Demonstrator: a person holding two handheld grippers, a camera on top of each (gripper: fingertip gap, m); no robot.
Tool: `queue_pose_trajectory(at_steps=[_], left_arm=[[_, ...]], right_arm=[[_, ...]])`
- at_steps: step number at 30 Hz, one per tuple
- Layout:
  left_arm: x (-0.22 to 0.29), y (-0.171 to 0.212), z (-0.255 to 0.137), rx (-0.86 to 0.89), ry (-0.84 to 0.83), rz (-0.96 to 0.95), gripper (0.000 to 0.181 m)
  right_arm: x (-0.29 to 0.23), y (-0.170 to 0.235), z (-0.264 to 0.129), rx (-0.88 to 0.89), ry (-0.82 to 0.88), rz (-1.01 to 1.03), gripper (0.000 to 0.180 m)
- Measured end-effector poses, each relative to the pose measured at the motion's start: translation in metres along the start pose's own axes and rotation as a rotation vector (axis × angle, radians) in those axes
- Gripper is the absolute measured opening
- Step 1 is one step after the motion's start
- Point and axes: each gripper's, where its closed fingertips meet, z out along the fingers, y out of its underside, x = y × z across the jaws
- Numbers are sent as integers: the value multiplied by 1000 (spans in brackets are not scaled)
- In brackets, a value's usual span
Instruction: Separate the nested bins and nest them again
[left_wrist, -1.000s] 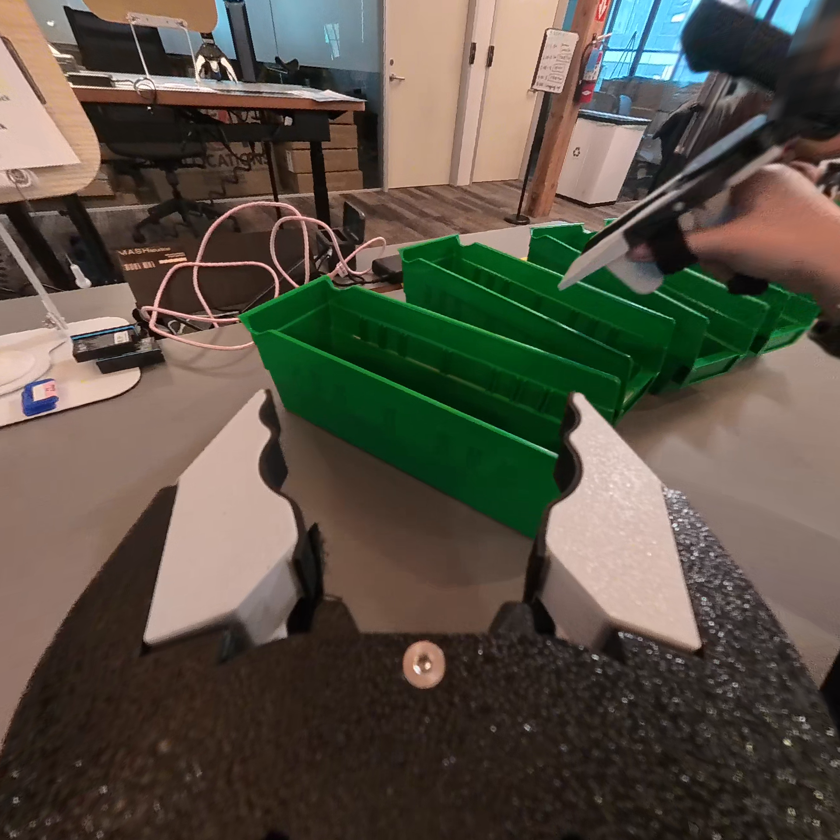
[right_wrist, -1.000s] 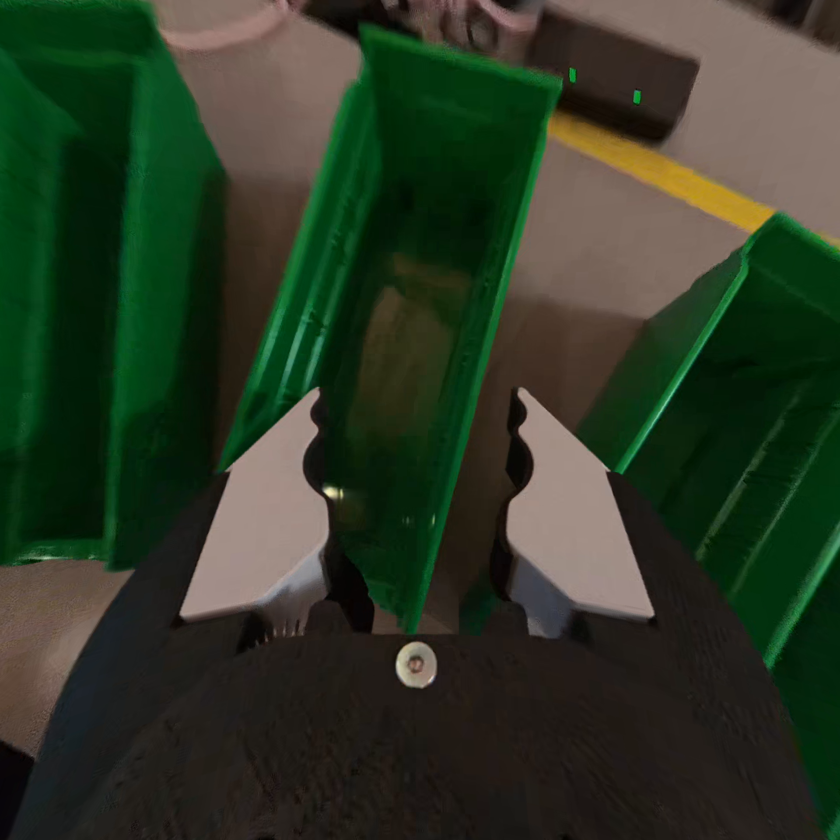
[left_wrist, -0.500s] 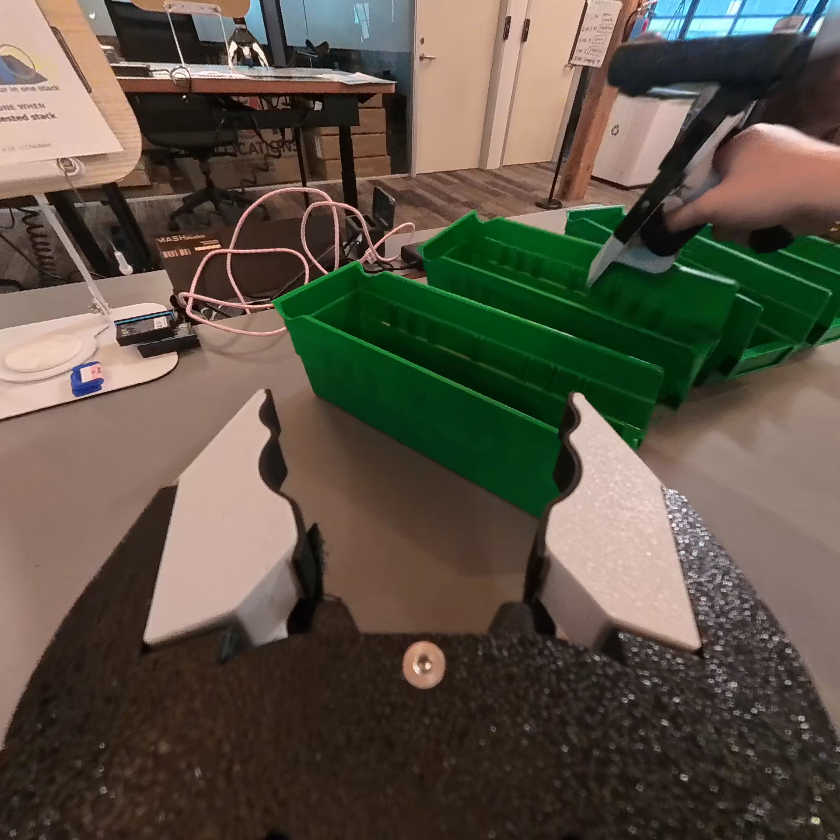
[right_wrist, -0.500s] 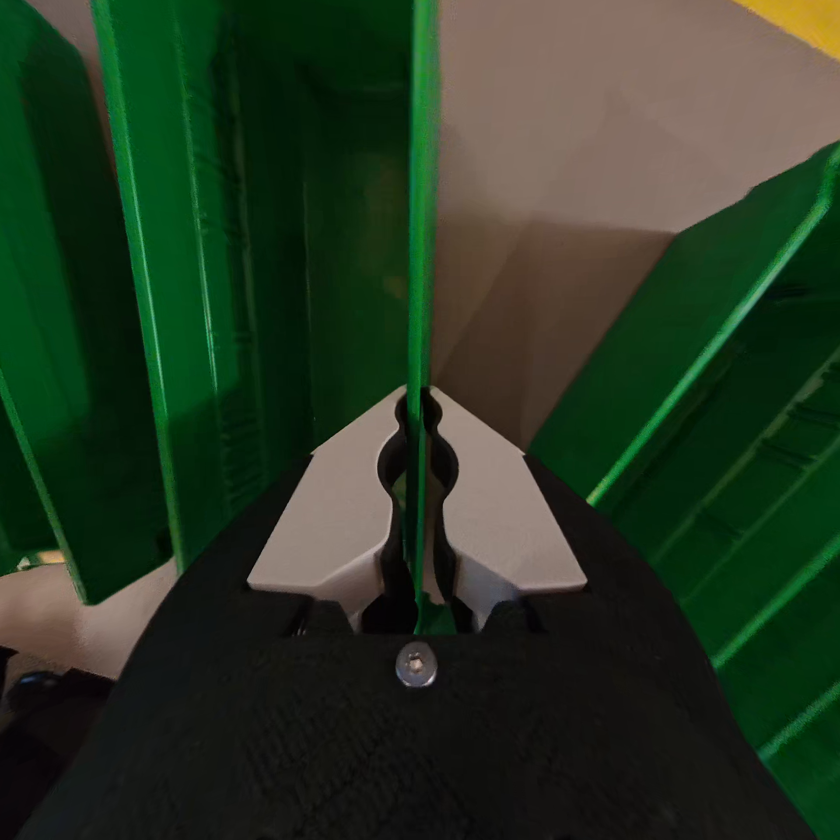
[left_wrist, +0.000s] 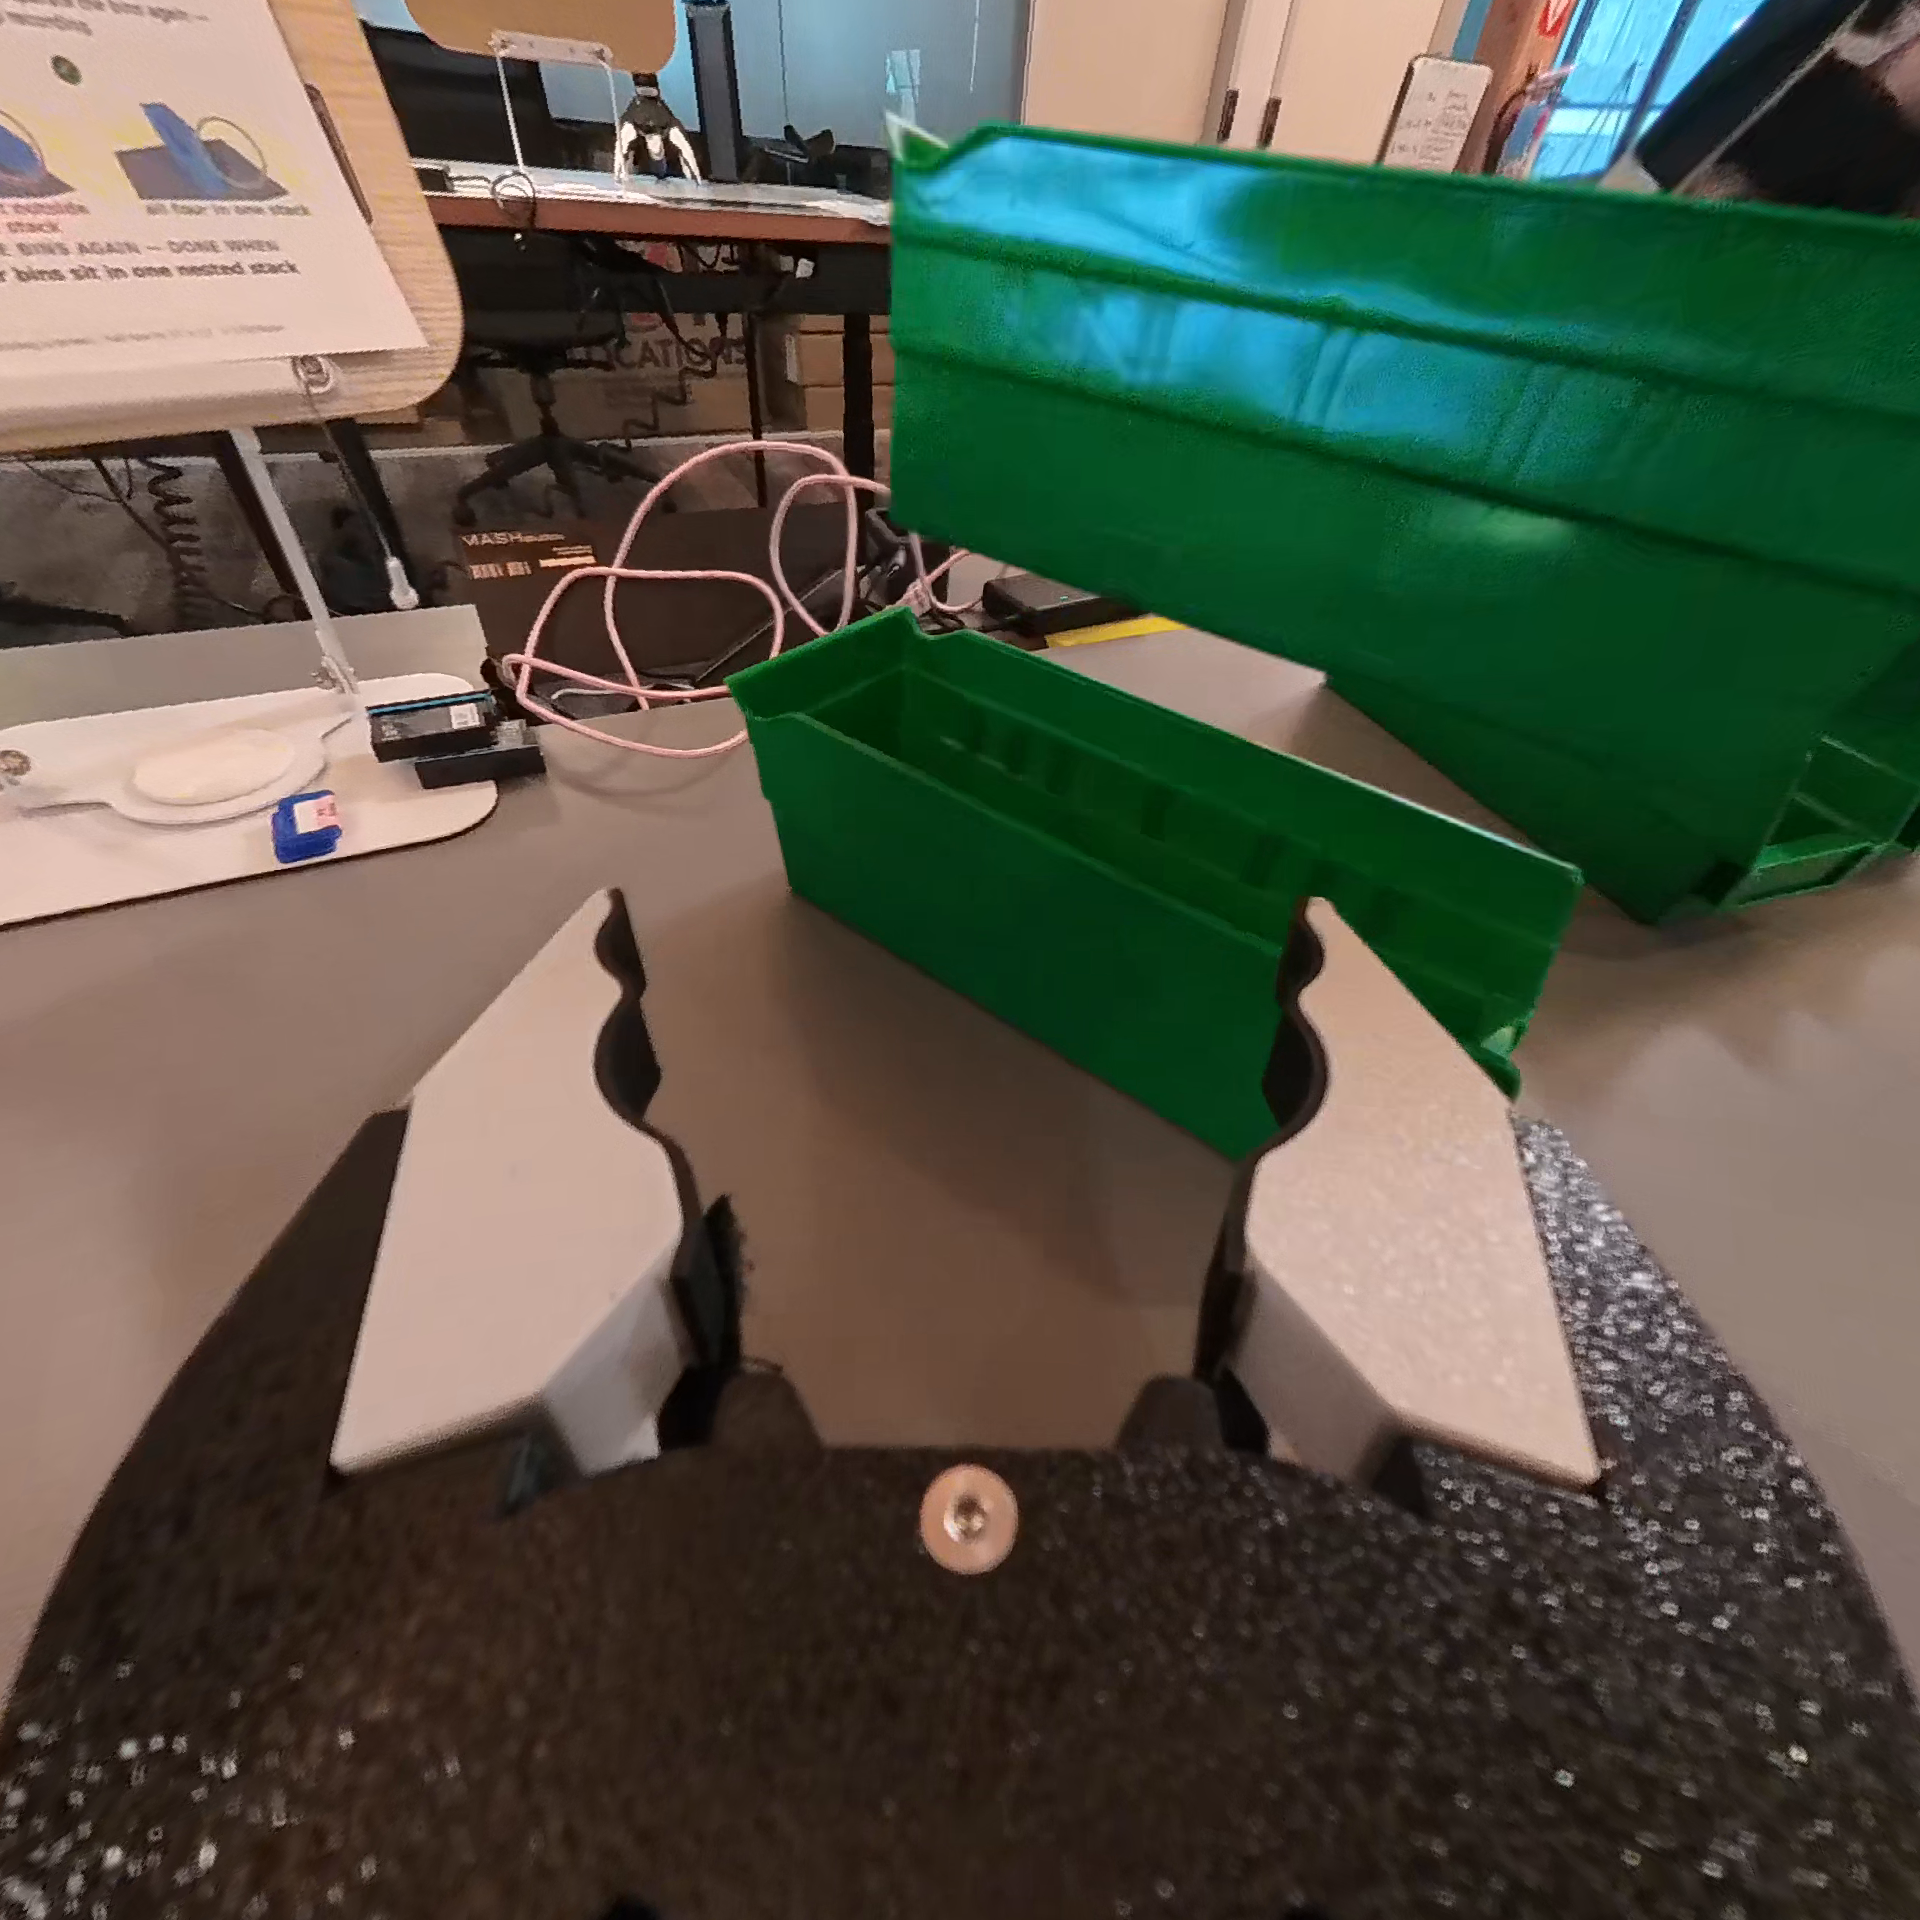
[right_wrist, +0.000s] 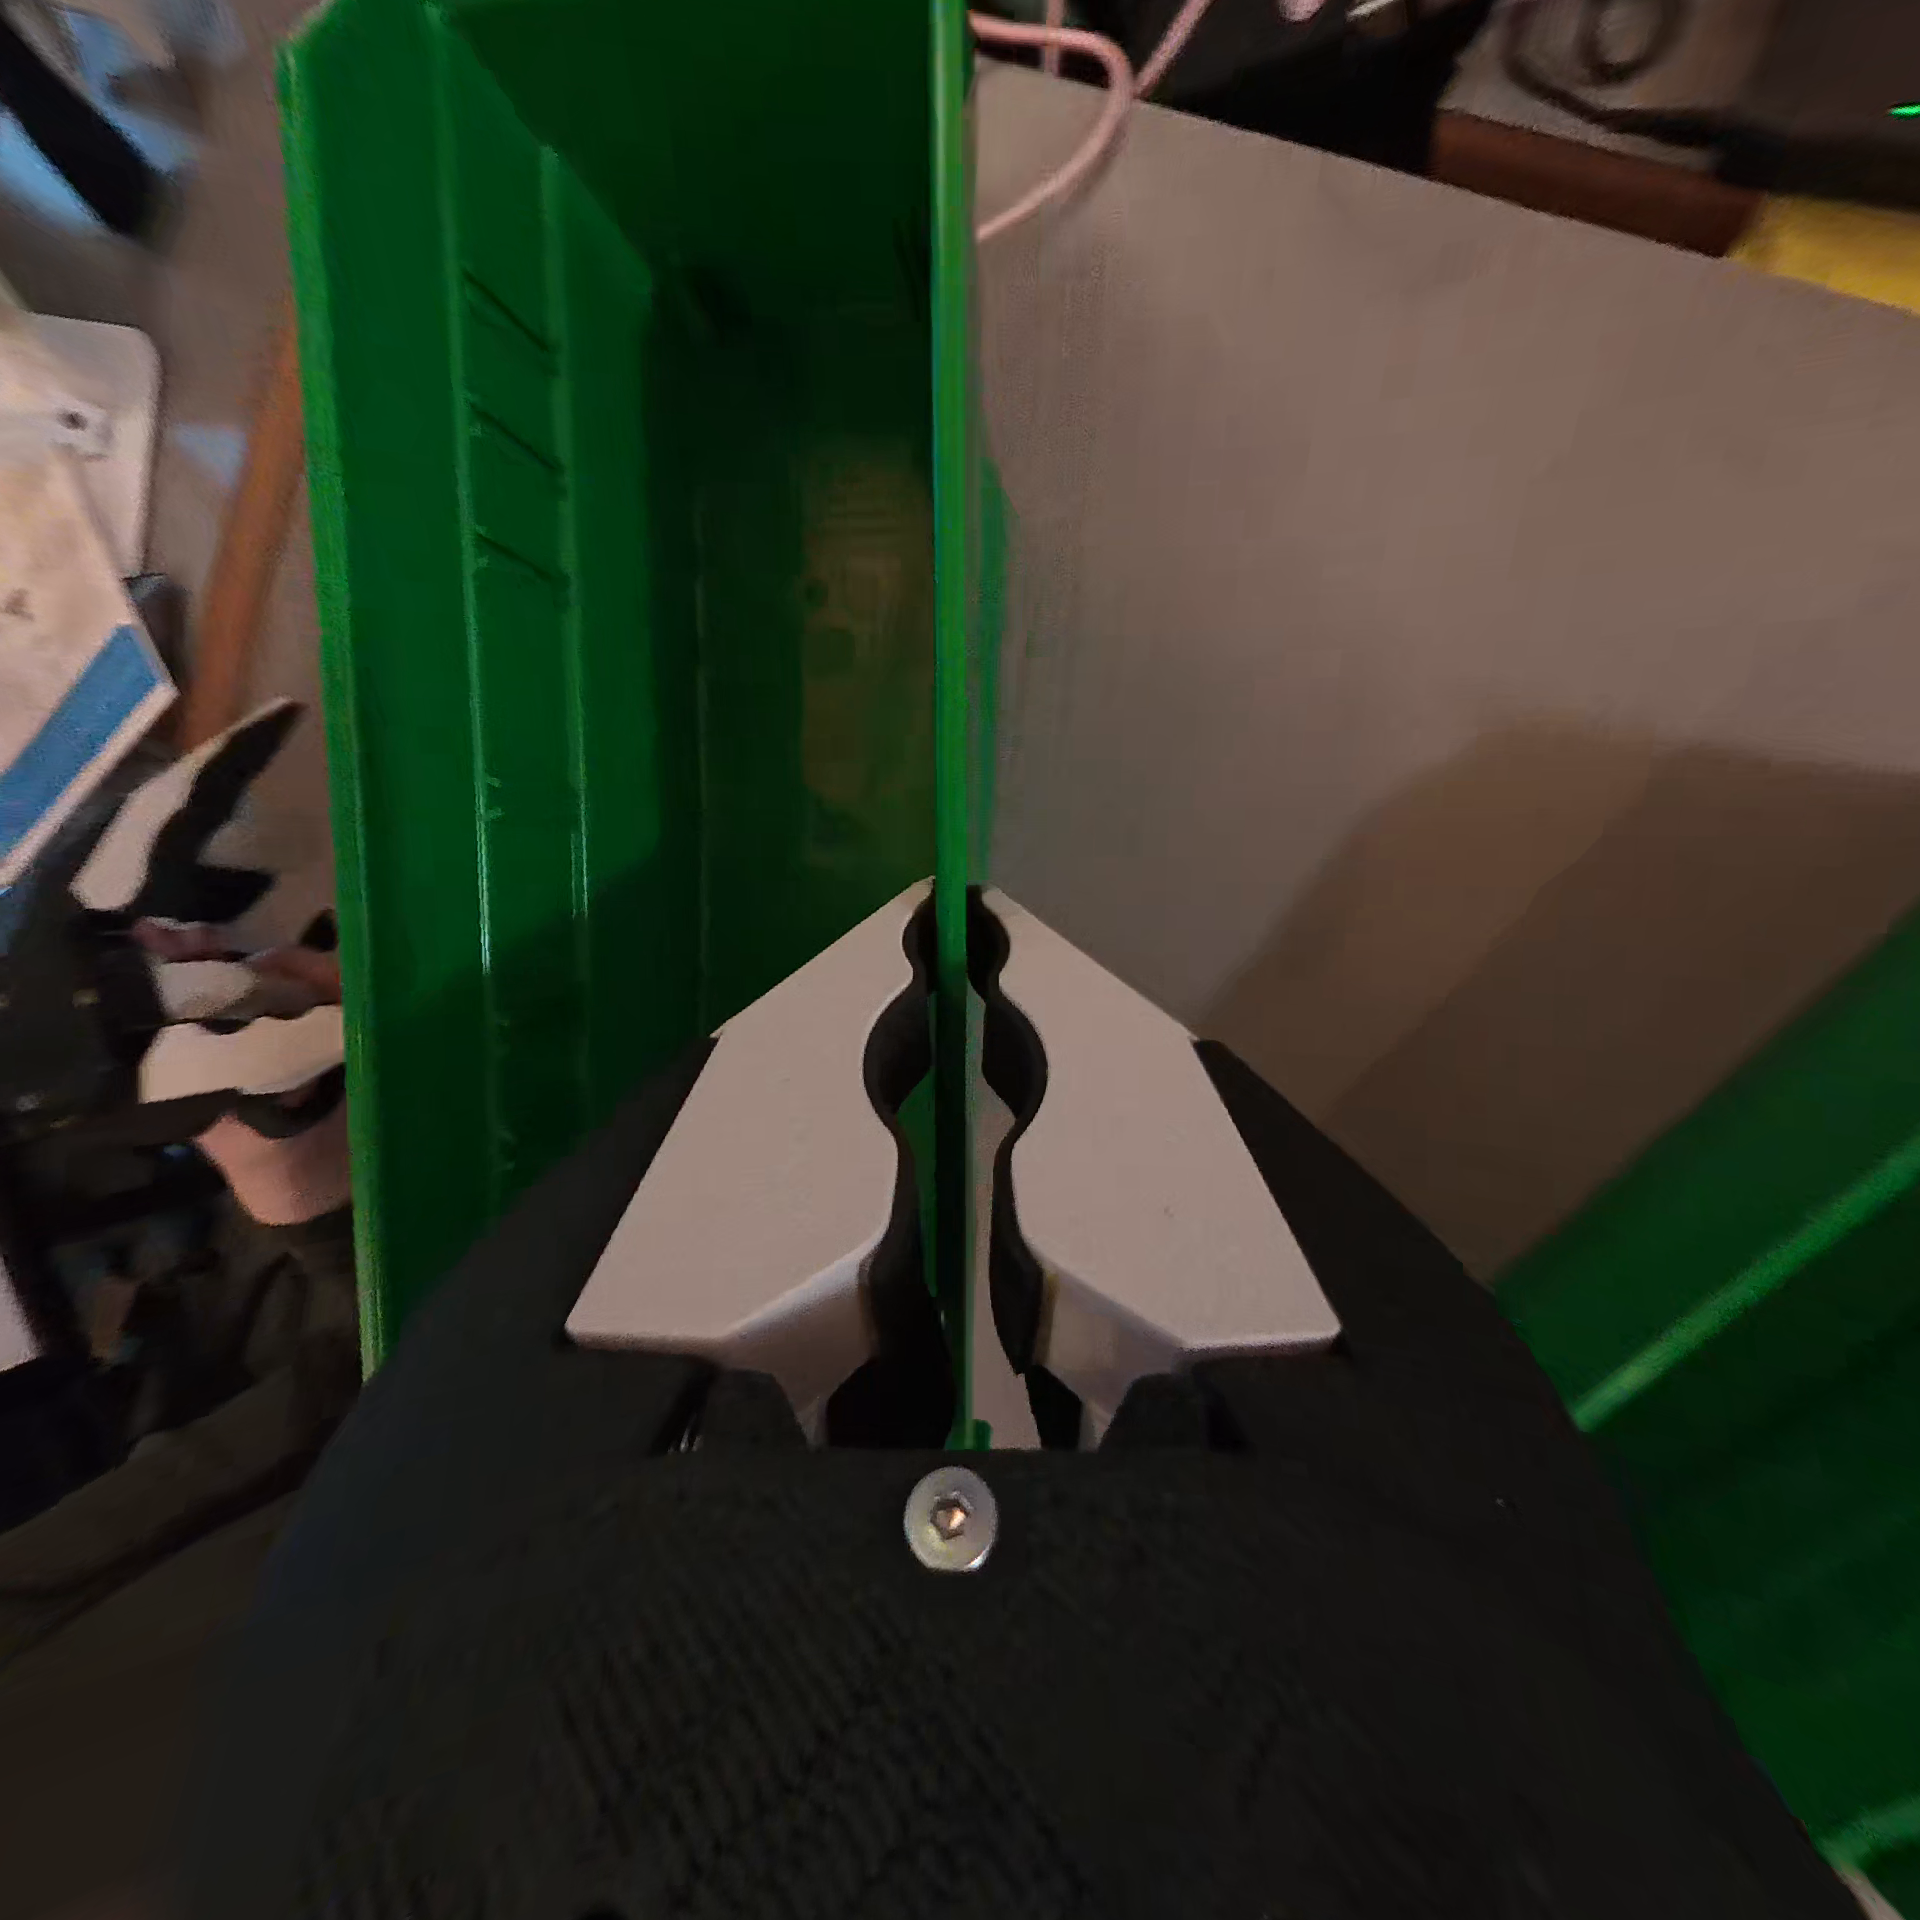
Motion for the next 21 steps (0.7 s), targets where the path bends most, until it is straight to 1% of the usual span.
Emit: queue_pose_trajectory(at_steps=[3, 6, 11, 18, 21], left_arm=[[-4, 1, -2, 0, -10, -6, 119], [-7, 0, -4, 4, -13, -14, 119], [-8, 0, -6, 6, -7, -28, 120], [-4, -1, -4, 7, 9, -25, 120], [-3, 1, -2, -2, 14, -27, 120]], right_arm=[[-28, 2, 17, -35, -51, 0, 2], [-42, 11, 37, -95, -39, -1, 2], [-40, 15, 58, -100, 7, 50, 1], [-24, 15, 66, -82, 104, 69, 2], [-25, 17, 76, -78, 107, 67, 1]])
